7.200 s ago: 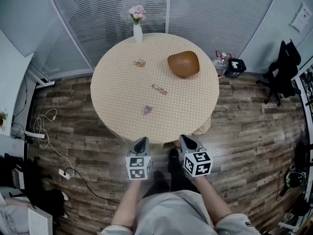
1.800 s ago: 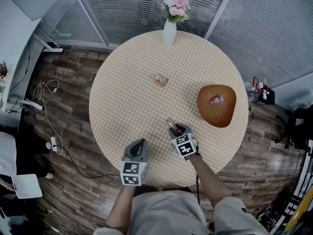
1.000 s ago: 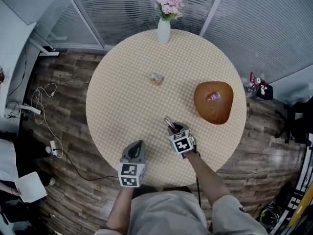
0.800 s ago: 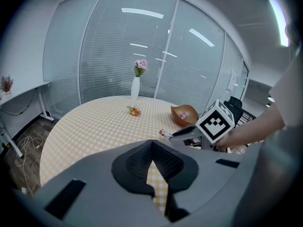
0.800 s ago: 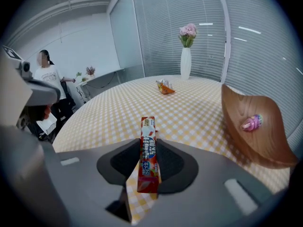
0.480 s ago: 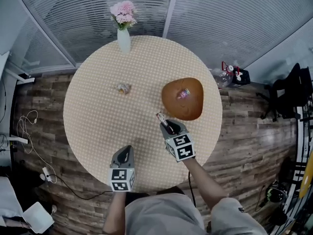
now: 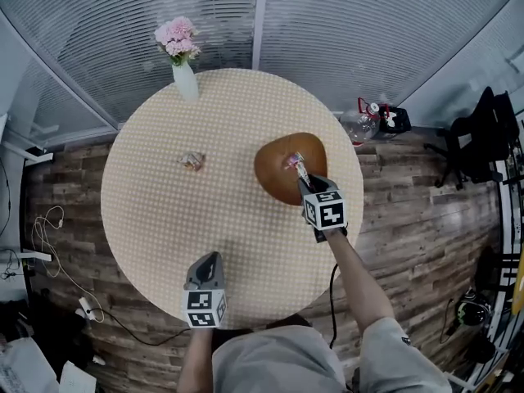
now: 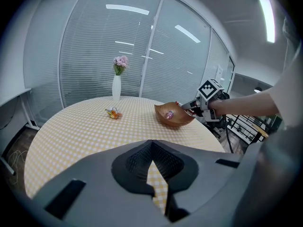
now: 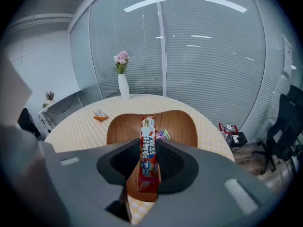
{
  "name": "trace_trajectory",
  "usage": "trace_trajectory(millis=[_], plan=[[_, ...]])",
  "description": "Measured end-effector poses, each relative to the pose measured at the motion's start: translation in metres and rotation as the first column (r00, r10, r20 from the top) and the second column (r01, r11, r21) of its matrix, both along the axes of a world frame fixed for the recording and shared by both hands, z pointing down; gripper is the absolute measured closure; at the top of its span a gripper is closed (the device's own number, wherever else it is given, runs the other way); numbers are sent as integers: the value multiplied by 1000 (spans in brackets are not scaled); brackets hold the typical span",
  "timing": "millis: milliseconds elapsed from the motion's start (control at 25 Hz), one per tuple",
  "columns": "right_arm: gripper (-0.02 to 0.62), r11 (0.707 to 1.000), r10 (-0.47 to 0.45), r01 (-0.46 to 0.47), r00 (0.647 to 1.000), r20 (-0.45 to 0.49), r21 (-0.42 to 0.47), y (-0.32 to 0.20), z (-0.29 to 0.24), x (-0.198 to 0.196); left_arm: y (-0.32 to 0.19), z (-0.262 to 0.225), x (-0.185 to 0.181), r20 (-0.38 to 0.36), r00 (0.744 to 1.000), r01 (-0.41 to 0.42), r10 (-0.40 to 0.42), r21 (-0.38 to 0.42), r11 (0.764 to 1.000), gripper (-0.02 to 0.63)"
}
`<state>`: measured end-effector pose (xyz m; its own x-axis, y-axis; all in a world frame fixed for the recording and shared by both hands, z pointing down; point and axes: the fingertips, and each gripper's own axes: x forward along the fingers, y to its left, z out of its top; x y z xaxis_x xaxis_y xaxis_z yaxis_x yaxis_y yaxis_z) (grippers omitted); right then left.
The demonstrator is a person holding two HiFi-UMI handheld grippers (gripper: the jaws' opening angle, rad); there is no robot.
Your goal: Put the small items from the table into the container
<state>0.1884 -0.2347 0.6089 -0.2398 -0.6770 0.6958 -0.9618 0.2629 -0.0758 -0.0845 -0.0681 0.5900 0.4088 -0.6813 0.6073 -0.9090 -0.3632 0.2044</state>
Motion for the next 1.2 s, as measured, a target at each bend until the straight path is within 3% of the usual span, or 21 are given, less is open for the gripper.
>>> trace_trajectory(millis=[360, 520, 680, 840, 1000, 1200], plan=[[488, 999, 8, -12, 997, -72, -53, -15, 24, 13, -1, 5, 4, 16, 1000, 5, -5, -15, 1000, 601], [489, 999, 16, -18, 999, -50, -37, -17, 20, 17, -2, 6, 6, 24, 1000, 19, -19, -8, 1000, 601], [489, 1000, 18, -17, 999, -37, 17, -14, 2, 16, -7, 3, 3, 16, 998, 67, -67, 20, 998, 601], [588, 994, 12, -10, 1000, -15, 112, 3, -31, 8, -11, -2, 6, -17, 997, 78, -77, 40, 996, 601], [594, 984, -17, 8, 999, 51, 178, 35, -60, -4, -17, -7, 19, -23, 998, 63, -62, 55, 996, 601], [594, 976, 14, -41, 992, 128, 212, 86, -70, -25, -27, -15, 27, -40, 998, 51, -49, 64, 997, 601]])
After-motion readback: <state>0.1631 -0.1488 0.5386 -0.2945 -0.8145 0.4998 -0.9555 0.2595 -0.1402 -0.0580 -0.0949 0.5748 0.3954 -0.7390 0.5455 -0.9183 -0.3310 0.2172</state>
